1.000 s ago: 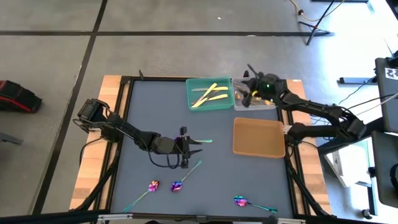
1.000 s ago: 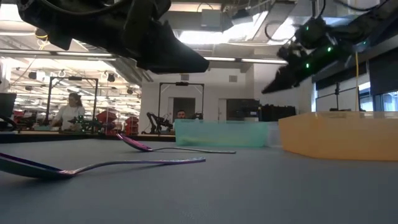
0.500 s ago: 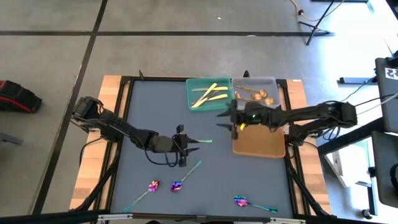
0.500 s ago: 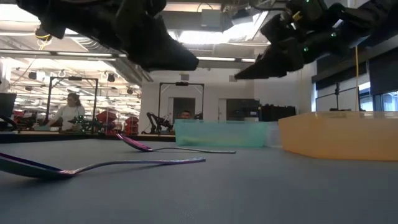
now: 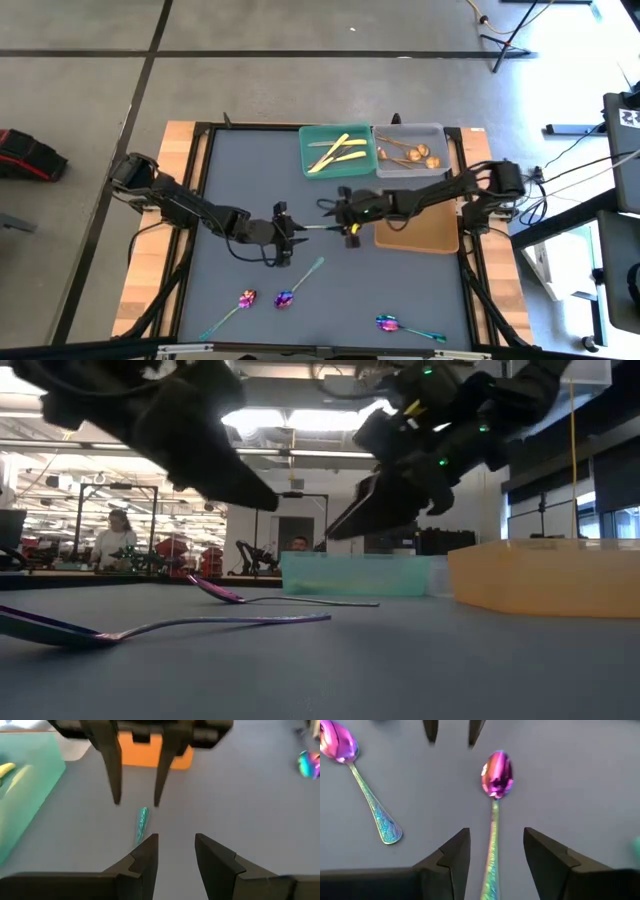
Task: Sort silverware by color (type)
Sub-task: Put the iridescent spoon into the orange bin
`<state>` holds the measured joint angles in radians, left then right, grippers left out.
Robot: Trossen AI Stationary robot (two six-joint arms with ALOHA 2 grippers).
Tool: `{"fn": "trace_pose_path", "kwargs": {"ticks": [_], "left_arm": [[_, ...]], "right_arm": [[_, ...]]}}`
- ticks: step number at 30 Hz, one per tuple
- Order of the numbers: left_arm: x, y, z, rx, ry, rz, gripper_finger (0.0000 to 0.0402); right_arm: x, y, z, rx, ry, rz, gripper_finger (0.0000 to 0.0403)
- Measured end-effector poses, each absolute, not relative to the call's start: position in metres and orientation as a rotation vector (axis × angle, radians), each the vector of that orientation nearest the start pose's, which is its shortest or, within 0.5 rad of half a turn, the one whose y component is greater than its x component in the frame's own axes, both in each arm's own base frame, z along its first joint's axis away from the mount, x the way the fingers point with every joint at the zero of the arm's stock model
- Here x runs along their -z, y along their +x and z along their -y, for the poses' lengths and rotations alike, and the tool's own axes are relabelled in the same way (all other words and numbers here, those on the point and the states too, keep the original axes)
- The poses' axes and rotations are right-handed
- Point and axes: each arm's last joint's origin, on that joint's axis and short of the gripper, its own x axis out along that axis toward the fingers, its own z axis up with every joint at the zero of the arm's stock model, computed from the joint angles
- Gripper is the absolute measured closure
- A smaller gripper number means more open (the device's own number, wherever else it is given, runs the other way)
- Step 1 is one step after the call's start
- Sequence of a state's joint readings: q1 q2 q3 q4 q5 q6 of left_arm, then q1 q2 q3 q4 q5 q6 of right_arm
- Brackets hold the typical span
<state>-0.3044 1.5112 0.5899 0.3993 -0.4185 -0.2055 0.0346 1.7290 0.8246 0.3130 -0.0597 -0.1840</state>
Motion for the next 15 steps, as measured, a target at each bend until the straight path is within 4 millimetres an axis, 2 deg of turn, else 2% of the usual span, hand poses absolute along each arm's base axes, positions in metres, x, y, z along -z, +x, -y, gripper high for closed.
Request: {"fn": "trace_pose_path", "kwargs": {"ticks": [4, 9, 15], "left_arm": [[-0.156, 0.254, 0.072, -0.155, -0.075, -0.401, 0.0278], [-0.154, 0.234, 0.073, -0.122, -0.144, -0.268, 0.0278], [-0.153, 0.227, 0.076, -0.156, -0.154, -0.208, 0.0278]], "right_arm": [[-0.150, 0.357, -0.019, -0.150, -0.154, -0.630, 0.0233], [-0.140, 0.366, -0.021, -0.139, -0.128, -0.658, 0.0233], [-0.130, 0.371, -0.022, -0.132, -0.108, -0.684, 0.0233]]}}
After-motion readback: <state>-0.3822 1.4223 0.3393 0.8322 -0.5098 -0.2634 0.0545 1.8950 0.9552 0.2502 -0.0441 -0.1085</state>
